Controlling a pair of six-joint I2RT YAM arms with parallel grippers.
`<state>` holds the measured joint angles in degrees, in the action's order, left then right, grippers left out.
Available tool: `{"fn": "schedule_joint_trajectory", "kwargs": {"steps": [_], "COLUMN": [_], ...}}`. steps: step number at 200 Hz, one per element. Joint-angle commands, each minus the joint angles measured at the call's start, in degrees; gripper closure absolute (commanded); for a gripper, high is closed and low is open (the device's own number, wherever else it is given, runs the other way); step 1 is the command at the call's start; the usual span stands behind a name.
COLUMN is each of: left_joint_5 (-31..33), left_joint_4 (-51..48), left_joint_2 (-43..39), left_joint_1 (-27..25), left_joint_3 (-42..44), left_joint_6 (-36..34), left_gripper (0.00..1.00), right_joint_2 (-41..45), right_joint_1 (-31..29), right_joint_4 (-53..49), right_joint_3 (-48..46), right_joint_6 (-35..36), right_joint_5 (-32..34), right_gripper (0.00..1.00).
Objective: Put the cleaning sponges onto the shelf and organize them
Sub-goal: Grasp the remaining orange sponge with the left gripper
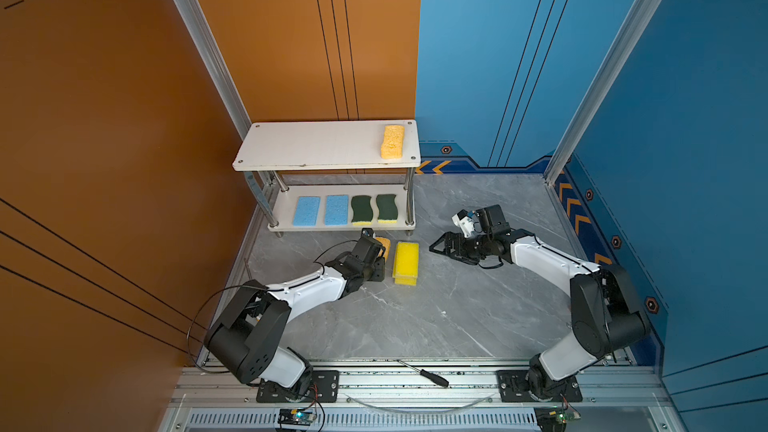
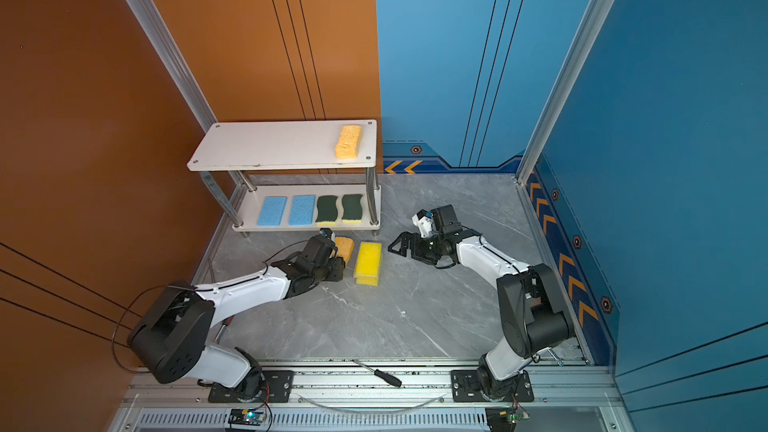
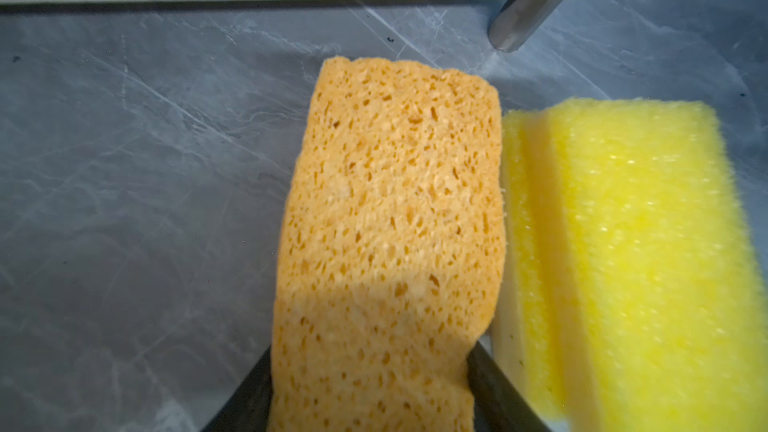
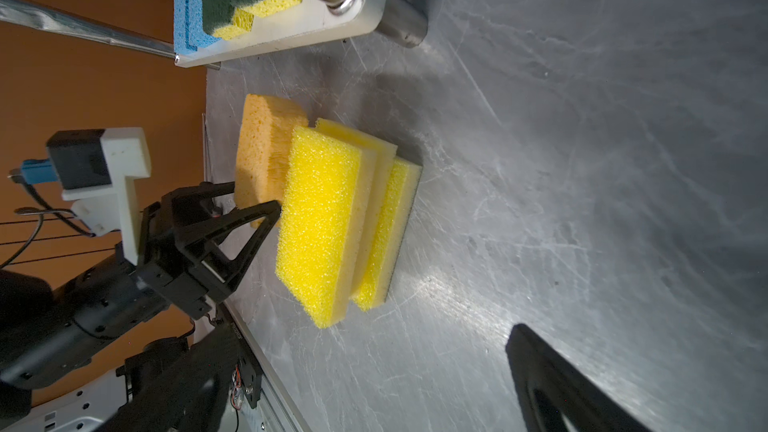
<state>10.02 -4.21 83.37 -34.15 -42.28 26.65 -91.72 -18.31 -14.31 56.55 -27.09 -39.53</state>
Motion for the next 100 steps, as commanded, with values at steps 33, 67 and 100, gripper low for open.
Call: {"fn": "schedule_joint_trajectory", "kwargs": {"steps": [33, 67, 100], "left_joint_5": [2.2, 6.5, 11.0], "left_joint_4": [-6.0, -10.3, -14.5], "left_joint_2": [-12.3, -20.8, -27.0], "left_joint_1": [-3.3, -4.6, -4.7], "left_joint_3": [-2.8, -4.2, -7.8], "left_joint_6": [-0.4, -1.1, -4.1], "left_gripper": [0.56, 0.56, 0.56], "right_joint_2": [-1.8, -2.0, -1.9], "right_joint_1": [0.4, 0.3, 0.4], "right_joint_4": [0.8, 0.9, 2.4], "right_joint_3": [2.2, 2.6, 2.4], "right_joint_6": [-0.8, -1.1, -2.1], "right_joint_5": [-1.4, -1.8, -3.2], "right_gripper": [0.00, 0.00, 0.00]}}
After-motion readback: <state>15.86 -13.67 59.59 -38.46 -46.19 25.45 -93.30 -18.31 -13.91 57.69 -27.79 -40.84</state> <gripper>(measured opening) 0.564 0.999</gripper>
